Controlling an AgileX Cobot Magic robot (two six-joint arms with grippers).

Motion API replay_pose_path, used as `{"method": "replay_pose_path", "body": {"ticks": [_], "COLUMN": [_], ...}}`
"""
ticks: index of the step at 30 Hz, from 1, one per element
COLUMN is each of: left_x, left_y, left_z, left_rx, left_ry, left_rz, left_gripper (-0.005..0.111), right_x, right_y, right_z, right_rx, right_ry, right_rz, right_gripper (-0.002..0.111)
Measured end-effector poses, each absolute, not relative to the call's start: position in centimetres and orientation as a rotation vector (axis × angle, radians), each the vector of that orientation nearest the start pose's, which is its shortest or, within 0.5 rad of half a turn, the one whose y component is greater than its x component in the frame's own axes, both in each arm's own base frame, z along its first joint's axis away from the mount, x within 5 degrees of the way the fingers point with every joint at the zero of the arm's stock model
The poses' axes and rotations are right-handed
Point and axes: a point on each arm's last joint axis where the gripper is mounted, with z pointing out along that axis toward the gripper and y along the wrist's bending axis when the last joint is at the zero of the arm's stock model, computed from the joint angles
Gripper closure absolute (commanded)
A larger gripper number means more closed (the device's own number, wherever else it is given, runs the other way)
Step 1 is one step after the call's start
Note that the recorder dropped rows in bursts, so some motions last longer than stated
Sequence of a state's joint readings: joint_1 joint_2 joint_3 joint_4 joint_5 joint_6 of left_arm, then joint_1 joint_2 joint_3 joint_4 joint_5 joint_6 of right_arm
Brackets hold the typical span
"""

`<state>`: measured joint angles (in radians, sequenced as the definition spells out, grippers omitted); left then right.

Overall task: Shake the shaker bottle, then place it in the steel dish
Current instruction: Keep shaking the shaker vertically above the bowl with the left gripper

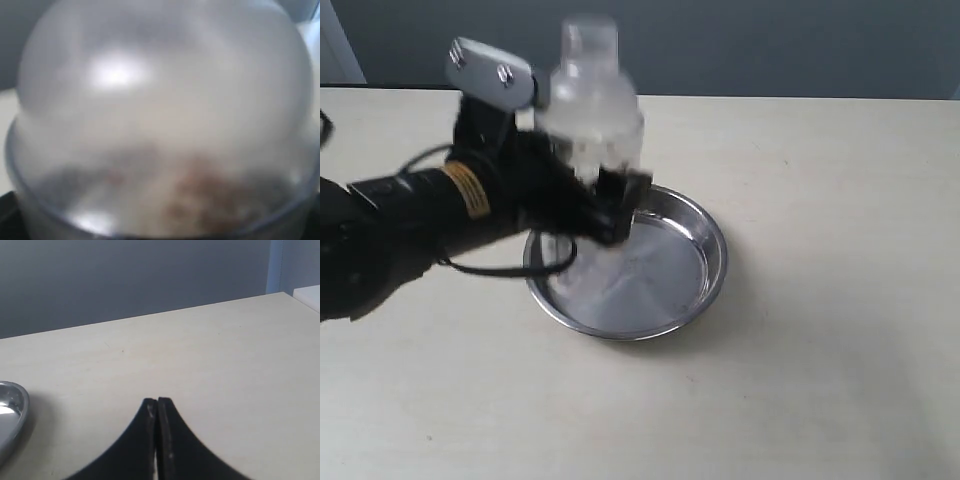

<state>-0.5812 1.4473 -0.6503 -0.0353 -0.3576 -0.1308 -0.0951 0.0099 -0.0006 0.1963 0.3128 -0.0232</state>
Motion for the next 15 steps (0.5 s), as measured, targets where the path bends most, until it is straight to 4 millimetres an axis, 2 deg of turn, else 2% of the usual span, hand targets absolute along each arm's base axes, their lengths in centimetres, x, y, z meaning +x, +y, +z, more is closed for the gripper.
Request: {"method": "replay_pose_path", "body": {"ticks": [1, 2, 5, 6, 8, 10, 11, 13, 15], "left_x": [24.4, 23.9, 23.0, 22.9, 23.7, 24.2, 24.0, 23.6, 23.2], "left_y": [-15.9, -15.9, -16.0, -16.1, -15.7, -15.4, -15.4, -15.4, -15.5], "left_z": [22.2, 22.7, 26.7, 27.3, 26.2, 24.0, 23.9, 26.3, 29.5], "left_rx": [0.404, 0.432, 0.480, 0.478, 0.414, 0.368, 0.381, 0.445, 0.455], "left_ry": [1.985, 1.993, 1.797, 1.735, 1.736, 1.865, 1.896, 1.824, 1.677], "left_rz": [-0.472, -0.471, -0.504, -0.513, -0.514, -0.505, -0.503, -0.497, -0.524], "left_gripper": [0.106, 0.106, 0.106, 0.106, 0.106, 0.106, 0.106, 0.106, 0.106], "right_x": [5.5, 5.5, 5.5, 5.5, 5.5, 5.5, 5.5, 5.5, 5.5], "right_y": [0.0, 0.0, 0.0, 0.0, 0.0, 0.0, 0.0, 0.0, 0.0], "right_z": [18.5, 18.5, 18.5, 18.5, 18.5, 18.5, 18.5, 18.5, 18.5], "right_rx": [0.190, 0.190, 0.190, 0.190, 0.190, 0.190, 0.190, 0.190, 0.190], "right_ry": [1.791, 1.791, 1.791, 1.791, 1.791, 1.791, 1.791, 1.791, 1.791], "right_rz": [0.103, 0.103, 0.103, 0.103, 0.103, 0.103, 0.103, 0.103, 0.103], "right_gripper": [0.109, 0.109, 0.109, 0.109, 0.109, 0.109, 0.109, 0.109, 0.109]}}
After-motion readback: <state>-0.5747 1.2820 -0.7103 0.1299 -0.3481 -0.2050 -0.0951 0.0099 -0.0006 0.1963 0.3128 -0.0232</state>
